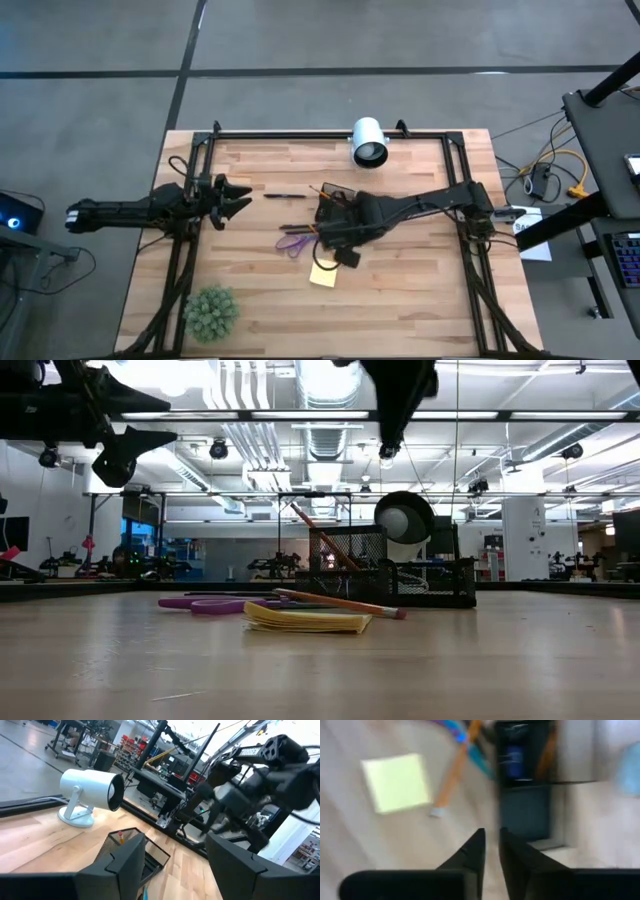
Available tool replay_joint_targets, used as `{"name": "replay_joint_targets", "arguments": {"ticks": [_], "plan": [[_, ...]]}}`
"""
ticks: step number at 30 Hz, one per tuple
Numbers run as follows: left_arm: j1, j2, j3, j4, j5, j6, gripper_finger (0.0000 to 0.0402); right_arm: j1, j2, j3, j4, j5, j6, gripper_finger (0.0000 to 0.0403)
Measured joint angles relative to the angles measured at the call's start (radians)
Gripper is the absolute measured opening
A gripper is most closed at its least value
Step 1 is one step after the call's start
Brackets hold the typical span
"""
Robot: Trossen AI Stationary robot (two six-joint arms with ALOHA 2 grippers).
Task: Pick and place office supplies into organizer
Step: Put the yellow pencil into the black mesh organizer
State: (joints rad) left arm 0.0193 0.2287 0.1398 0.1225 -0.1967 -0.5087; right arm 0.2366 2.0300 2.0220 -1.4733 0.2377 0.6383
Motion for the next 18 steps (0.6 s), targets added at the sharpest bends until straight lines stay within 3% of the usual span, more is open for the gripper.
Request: {"name": "replay_joint_targets", "arguments": {"ticks": [5,11,18], "plan": [[0.0,0.032,-0.002,0.0,0.0,0.0,0.0195,0.006,0.0,-0.131,0.3,-0.131,0.121,0.0104],[0.0,0.066,-0.003,-0.003,0.0,0.0,0.0195,0.007,0.0,-0.295,0.533,-0.11,0.196,0.016],[0.0,0.093,-0.017,-0.007,0.006,0.0,0.0195,0.013,0.0,-0.46,0.846,-0.1,0.147,0.0175]]}}
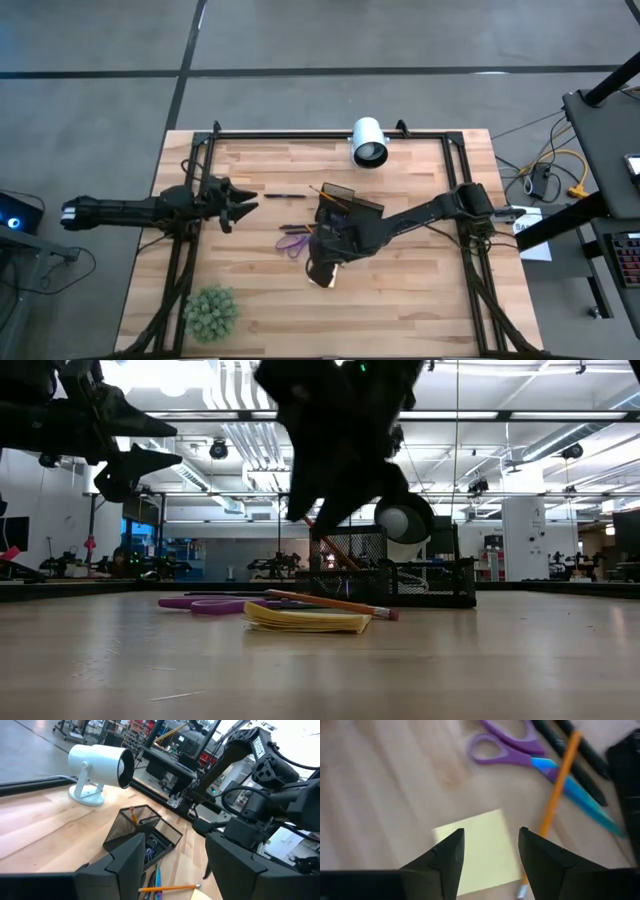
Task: Pick and place office supplies into organizer
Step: Put the yellow pencil into the black mesh organizer
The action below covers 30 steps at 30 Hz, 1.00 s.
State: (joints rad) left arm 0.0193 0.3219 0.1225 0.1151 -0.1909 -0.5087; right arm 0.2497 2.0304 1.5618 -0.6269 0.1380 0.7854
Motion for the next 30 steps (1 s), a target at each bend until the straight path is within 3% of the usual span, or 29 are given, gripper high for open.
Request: {"name": "replay_joint_targets", "arguments": {"ticks": [5,14,23,30], "plan": [[0.0,-0.001,-0.007,0.0,0.006,0.0,0.0195,-0.002,0.002,-0.061,0.013,0.158,0.024,0.0176],[0.0,-0.001,-0.015,-0.029,0.007,0.0,0.0195,-0.014,0.048,-0.128,0.165,0.16,-0.029,0.0176],[0.0,-0.002,-0.015,-0.028,0.007,0.0,0.0195,-0.039,0.108,-0.09,0.159,0.209,-0.07,0.0173],[0.0,-0.002,-0.015,-0.028,0.007,0.0,0.0195,-0.038,0.11,-0.093,0.061,0.206,-0.086,0.0155]]}}
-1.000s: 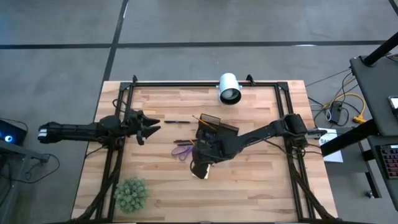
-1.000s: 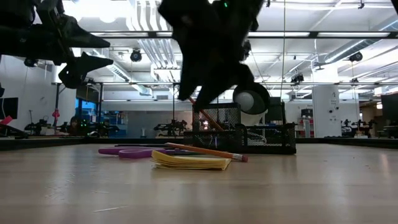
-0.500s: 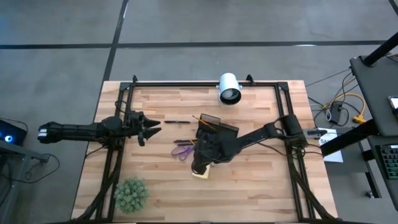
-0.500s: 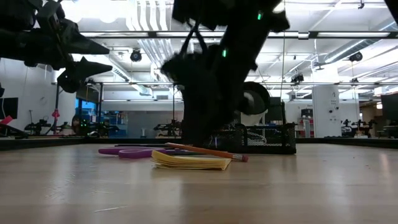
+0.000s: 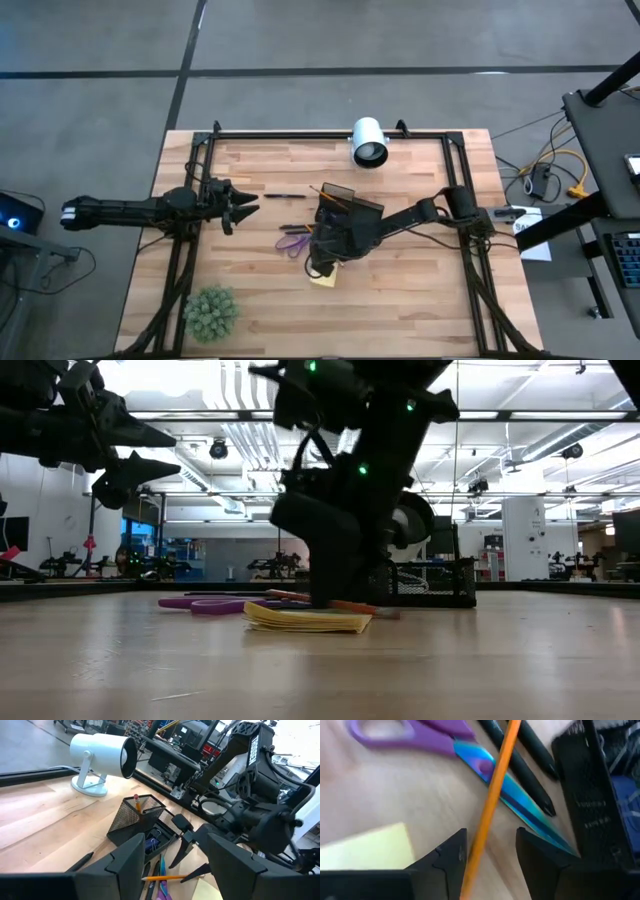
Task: Pick and place office supplies into organizer
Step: Put the yellow pencil into the black mesh organizer
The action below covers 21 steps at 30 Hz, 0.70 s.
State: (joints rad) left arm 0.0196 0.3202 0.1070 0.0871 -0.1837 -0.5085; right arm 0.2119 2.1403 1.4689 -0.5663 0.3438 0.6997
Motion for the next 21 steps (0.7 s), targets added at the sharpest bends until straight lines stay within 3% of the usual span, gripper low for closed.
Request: {"name": "replay_joint_targets", "arguments": {"ticks": [8,21], "plan": [[0.0,0.0,0.0,0.0,0.0,0.0,0.0195,0.001,0.01,-0.004,-0.005,-0.026,0.005,0.0127],[0.0,0.0,0.0,0.0,0.0,0.0,0.0195,-0.018,0.037,-0.001,0.0,-0.128,-0.007,0.0019]]}}
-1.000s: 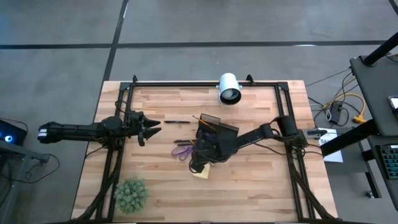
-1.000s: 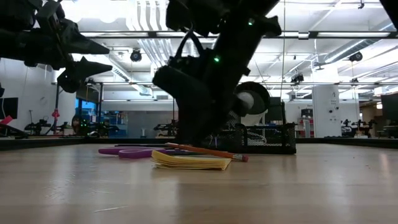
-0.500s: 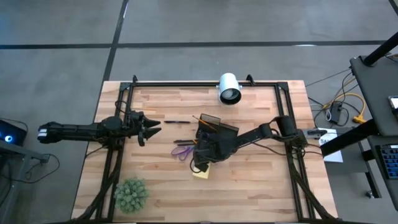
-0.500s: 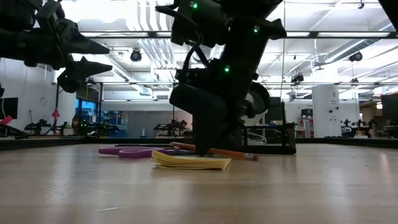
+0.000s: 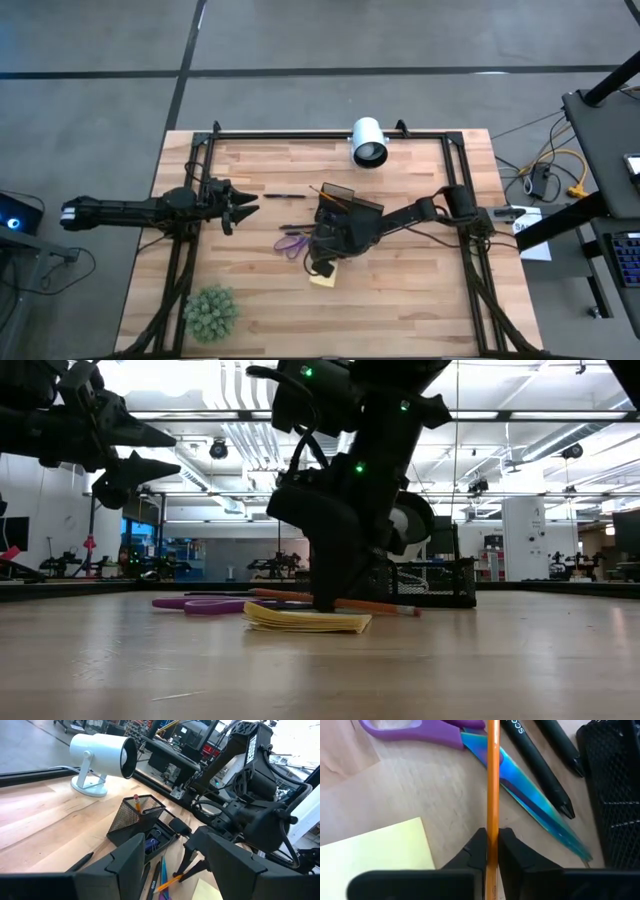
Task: Pick and place office supplies into organizer
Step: Put the yellow pencil into the black mesh organizer
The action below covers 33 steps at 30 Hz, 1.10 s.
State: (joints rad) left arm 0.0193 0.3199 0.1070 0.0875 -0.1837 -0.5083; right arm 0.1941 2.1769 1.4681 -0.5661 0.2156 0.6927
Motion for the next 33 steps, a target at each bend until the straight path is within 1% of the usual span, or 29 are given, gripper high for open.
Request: {"name": "replay_joint_targets", "arguments": {"ticks": [3,5,8,10,13,16,20,21,22,24,26,27,31,33], "plan": [[0.0,0.0,0.0,0.0,0.0,0.0,0.0195,-0.01,-0.006,0.001,-0.01,-0.055,-0.026,0.0017],[0.0,0.0,0.0,0.0,0.0,0.0,0.0195,-0.011,-0.017,0.017,-0.06,-0.058,-0.048,0.0017],[0.0,0.0,0.0,0.001,0.0,0.0,0.0195,-0.008,-0.026,0.074,-0.229,-0.055,-0.089,0.0016],[0.0,-0.002,0.0,0.001,0.0,0.0,0.0195,-0.005,-0.027,0.14,-0.351,-0.048,-0.121,0.0016],[0.0,-0.002,0.0,0.003,0.0,0.0,0.0195,0.003,-0.045,0.274,-0.576,0.024,-0.127,0.0015],[0.0,-0.002,0.0,0.003,0.0,0.0,0.0195,0.017,-0.047,0.405,-0.764,0.129,-0.13,0.0015],[0.0,-0.002,0.0,0.003,0.0,0.0,0.0195,0.034,-0.046,0.547,-0.988,0.275,-0.106,0.0014],[0.0,-0.002,0.0,0.003,0.0,0.0,0.0195,0.036,-0.048,0.566,-1.019,0.311,-0.098,0.0014],[0.0,-0.002,0.0,0.005,0.0,0.0,0.0195,0.036,-0.053,0.572,-1.01,0.34,-0.115,0.0014],[0.0,-0.002,0.0,0.009,0.0,0.0,0.0195,0.033,-0.065,0.57,-1.008,0.375,-0.206,0.0014],[0.0,-0.002,0.0,0.012,0.0,0.0,0.0195,0.031,-0.065,0.569,-1.007,0.424,-0.344,0.0014],[0.0,-0.006,0.0,0.01,0.0,0.0,0.0195,0.032,-0.066,0.564,-1.006,0.462,-0.432,0.0014],[0.0,-0.015,0.0,0.01,0.0,0.0,0.0195,0.022,-0.064,0.529,-1.005,0.674,-0.792,0.0014],[0.0,-0.02,0.0,0.011,0.0,0.0,0.0195,-0.003,-0.064,0.512,-1.007,0.697,-0.881,0.0017]]}}
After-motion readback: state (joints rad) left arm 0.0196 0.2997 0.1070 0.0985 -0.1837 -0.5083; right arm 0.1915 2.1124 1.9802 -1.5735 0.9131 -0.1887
